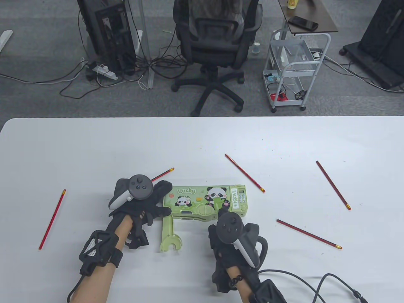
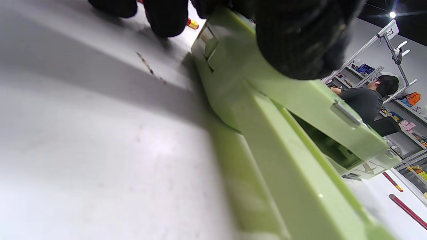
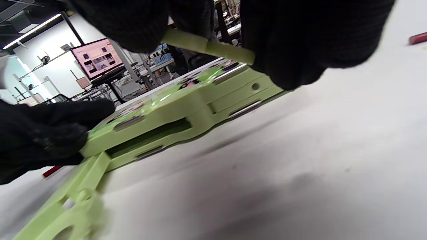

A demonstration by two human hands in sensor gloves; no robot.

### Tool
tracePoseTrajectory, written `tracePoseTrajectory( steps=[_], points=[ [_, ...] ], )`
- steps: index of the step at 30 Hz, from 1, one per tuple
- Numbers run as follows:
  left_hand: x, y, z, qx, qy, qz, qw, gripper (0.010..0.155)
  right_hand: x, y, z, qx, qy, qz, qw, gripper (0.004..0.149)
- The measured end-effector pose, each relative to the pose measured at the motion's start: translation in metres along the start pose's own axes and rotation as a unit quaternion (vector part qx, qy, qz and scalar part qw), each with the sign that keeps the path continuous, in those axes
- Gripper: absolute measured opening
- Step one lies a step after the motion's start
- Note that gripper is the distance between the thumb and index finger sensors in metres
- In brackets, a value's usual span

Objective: Organize multifunction pencil case

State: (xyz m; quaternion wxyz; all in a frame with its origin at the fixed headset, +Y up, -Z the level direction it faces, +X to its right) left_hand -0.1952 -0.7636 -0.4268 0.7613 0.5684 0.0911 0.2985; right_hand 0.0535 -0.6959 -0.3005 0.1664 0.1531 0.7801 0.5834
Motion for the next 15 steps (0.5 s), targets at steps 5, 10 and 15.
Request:
tracePoseTrajectory(
  steps=[5, 10, 15],
  points=[
    [0.000, 0.000, 0.000, -0.001, 0.001, 0.000, 1.000, 0.086, 0.026, 0.000, -0.022, 0.024, 0.022, 0.017, 0.999, 0.065],
    [0.000, 0.000, 0.000, -0.002, 0.003, 0.000, 1.000, 0.086, 0.049, 0.000, -0.043, 0.053, 0.040, 0.032, 0.997, 0.065],
    [0.000, 0.000, 0.000, -0.003, 0.004, -0.001, 1.000, 0.086, 0.070, 0.001, -0.059, 0.075, 0.056, 0.047, 0.995, 0.065]
  ],
)
Point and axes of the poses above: the tracker on the back of each hand, its own x axis roughly to the thumb side, its own y axis roughly from the fingertips to the wrist, z = x × y, the point moved 4 cm from there along -y, roughly from the wrist to the fingertips, and after that the axes turned 10 degrees about x, right-handed, at the moved point
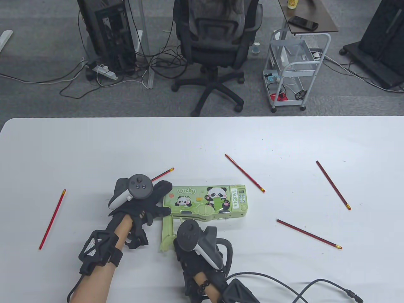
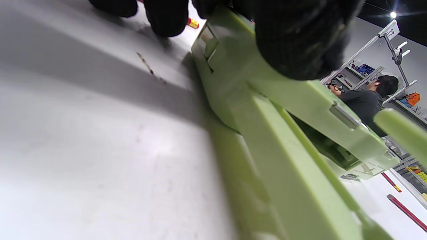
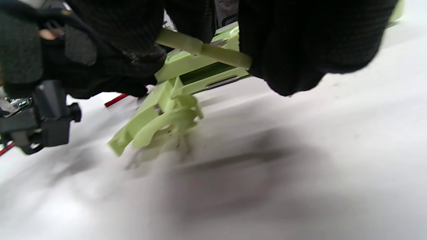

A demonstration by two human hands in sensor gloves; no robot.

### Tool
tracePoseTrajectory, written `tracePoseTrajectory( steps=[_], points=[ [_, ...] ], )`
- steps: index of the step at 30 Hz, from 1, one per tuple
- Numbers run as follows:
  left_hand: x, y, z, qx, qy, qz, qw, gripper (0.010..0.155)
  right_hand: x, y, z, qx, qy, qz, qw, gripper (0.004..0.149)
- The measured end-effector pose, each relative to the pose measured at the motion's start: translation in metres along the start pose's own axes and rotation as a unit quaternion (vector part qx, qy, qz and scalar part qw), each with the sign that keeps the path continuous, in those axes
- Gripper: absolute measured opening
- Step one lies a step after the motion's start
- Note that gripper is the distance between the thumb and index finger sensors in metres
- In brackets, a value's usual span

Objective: Organize multifunction pencil case

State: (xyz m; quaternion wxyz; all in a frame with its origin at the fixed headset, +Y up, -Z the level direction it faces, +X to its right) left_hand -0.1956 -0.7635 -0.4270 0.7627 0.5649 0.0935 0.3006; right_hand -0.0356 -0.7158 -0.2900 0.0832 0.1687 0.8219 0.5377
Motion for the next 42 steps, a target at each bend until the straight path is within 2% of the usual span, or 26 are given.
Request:
tracePoseTrajectory(
  steps=[6, 25, 34, 42],
  points=[
    [0.000, 0.000, 0.000, -0.003, 0.004, 0.000, 1.000, 0.086, 0.017, -0.004, -0.011, 0.014, 0.026, 0.006, 1.000, 0.065],
    [0.000, 0.000, -0.001, -0.004, 0.002, -0.001, 1.000, 0.085, 0.038, -0.012, -0.018, -0.002, 0.107, 0.003, 0.994, 0.064],
    [0.000, 0.000, -0.001, -0.005, 0.001, -0.001, 1.000, 0.086, 0.049, -0.014, -0.027, -0.020, 0.193, 0.008, 0.981, 0.062],
    [0.000, 0.000, 0.000, -0.005, 0.000, -0.002, 1.000, 0.085, 0.051, -0.013, -0.030, -0.015, 0.210, 0.008, 0.978, 0.062]
  ],
)
Point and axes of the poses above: the tracker on the back of each hand, its own x axis roughly to the thumb side, its own y axis roughly from the fingertips to the wrist, z = x × y, the point moved 4 cm from there along -y, roughly from the wrist to the fingertips, and after that the axes turned 10 degrees about x, right-handed, at the moved point
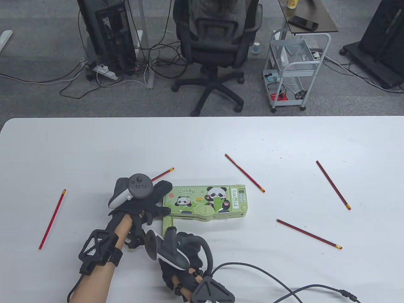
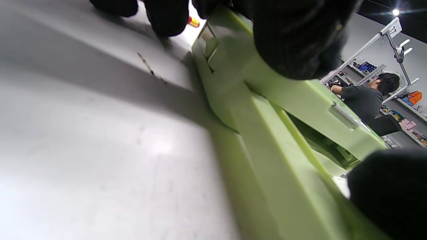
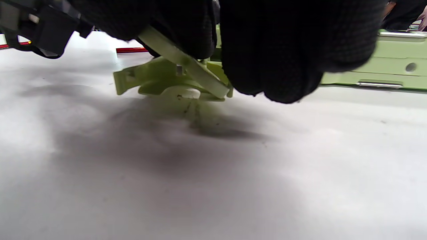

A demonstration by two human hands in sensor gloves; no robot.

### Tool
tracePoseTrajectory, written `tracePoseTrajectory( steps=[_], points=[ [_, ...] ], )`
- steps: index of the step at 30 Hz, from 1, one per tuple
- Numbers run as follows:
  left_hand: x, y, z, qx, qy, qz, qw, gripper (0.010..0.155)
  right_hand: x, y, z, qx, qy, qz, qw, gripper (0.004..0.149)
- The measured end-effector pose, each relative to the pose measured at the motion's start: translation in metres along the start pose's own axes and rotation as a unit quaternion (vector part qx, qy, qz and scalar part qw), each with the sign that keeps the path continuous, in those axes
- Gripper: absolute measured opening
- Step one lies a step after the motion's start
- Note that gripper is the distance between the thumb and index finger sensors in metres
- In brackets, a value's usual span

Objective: Organize multifunction pencil case

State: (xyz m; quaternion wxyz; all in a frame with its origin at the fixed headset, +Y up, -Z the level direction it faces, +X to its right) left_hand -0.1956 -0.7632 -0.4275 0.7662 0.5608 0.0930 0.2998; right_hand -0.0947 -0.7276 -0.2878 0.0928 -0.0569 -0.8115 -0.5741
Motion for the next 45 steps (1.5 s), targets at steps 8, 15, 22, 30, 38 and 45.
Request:
tracePoseTrajectory(
  steps=[8, 15, 22, 30, 38, 45],
  points=[
    [0.000, 0.000, 0.000, -0.001, -0.001, 0.000, 1.000, 0.085, 0.002, 0.002, 0.001, -0.010, 0.011, -0.001, 1.000, 0.063],
    [0.000, 0.000, 0.000, -0.002, -0.001, -0.001, 1.000, 0.085, -0.002, -0.001, 0.001, -0.013, 0.000, -0.002, 1.000, 0.062],
    [0.000, 0.000, 0.000, -0.001, -0.002, -0.001, 1.000, 0.085, 0.000, -0.003, -0.002, -0.029, 0.023, 0.006, 0.999, 0.063],
    [0.000, 0.000, 0.001, -0.002, -0.003, -0.001, 1.000, 0.085, -0.002, -0.005, -0.003, -0.036, 0.035, -0.001, 0.999, 0.065],
    [0.000, 0.000, 0.001, -0.002, -0.003, -0.001, 1.000, 0.085, -0.009, -0.007, -0.001, -0.018, -0.003, -0.002, 1.000, 0.065],
    [0.000, 0.000, 0.001, -0.002, -0.003, -0.001, 1.000, 0.085, -0.007, -0.007, -0.003, -0.010, -0.021, 0.010, 1.000, 0.079]
  ],
)
Point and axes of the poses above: the tracker on the back of each hand, its own x axis roughly to the thumb side, its own y axis roughly from the fingertips to the wrist, z = x × y, the point moved 4 cm from there along -y, roughly from the wrist to the fingertips, and after that the axes turned 10 degrees about x, right-handed, at the moved point
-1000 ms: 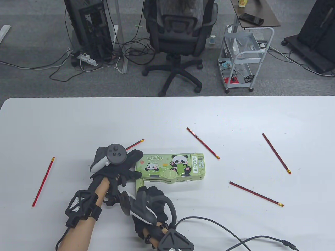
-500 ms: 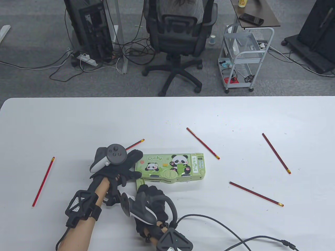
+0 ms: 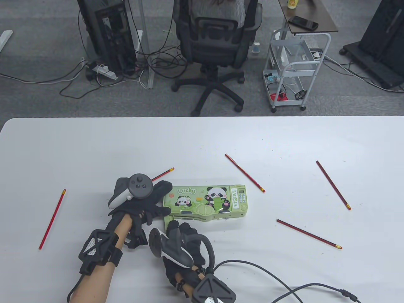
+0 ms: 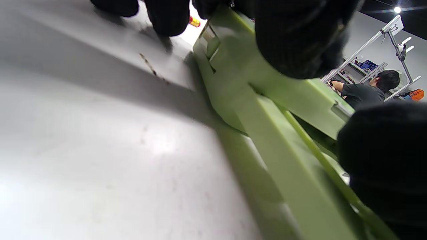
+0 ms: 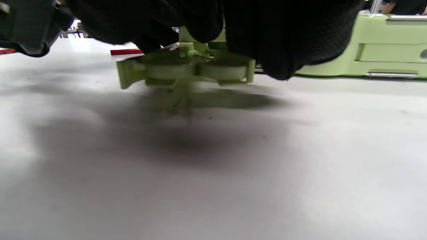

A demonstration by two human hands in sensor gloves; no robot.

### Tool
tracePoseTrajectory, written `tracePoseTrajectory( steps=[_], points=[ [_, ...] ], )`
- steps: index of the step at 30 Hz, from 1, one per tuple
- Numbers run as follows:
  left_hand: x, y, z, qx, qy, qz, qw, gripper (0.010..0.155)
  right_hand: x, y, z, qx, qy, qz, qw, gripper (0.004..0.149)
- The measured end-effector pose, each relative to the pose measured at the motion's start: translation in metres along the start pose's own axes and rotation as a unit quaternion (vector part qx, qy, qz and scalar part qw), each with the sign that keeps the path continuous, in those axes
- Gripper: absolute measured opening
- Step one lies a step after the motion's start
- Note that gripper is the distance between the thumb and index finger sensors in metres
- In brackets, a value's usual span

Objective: Organize multifunction pencil case

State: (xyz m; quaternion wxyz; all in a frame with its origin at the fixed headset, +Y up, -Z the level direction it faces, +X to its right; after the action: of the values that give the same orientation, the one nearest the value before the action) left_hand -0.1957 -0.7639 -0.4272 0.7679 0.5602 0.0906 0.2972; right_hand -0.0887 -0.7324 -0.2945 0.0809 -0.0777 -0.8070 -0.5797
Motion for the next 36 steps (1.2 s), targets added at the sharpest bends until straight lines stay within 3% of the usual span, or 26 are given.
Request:
tracePoseTrajectory(
  steps=[10, 24, 36],
  points=[
    [0.000, 0.000, 0.000, 0.000, 0.000, 0.000, 1.000, 0.085, 0.004, -0.003, -0.013, 0.040, 0.005, 0.002, 0.999, 0.103],
    [0.000, 0.000, 0.000, 0.000, 0.000, 0.000, 1.000, 0.085, 0.002, -0.003, -0.014, 0.041, 0.039, -0.016, 0.998, 0.106],
    [-0.001, 0.000, 0.000, -0.001, 0.000, -0.001, 1.000, 0.085, -0.028, -0.005, -0.012, 0.059, 0.055, -0.048, 0.996, 0.114]
  ],
)
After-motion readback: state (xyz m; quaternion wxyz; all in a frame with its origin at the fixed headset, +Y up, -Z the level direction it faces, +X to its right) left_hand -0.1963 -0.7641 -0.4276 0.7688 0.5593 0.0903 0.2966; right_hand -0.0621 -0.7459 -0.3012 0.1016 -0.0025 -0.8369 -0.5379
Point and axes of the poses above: the tracker on the back of each hand, its own x axis roughly to the thumb side, its own y axis roughly from the fingertips to the wrist, z = x × y, the point moved 4 cm from there along -y, roughly from the wrist to the fingertips, and after that the axes turned 10 degrees about x, right-handed, at the moved point
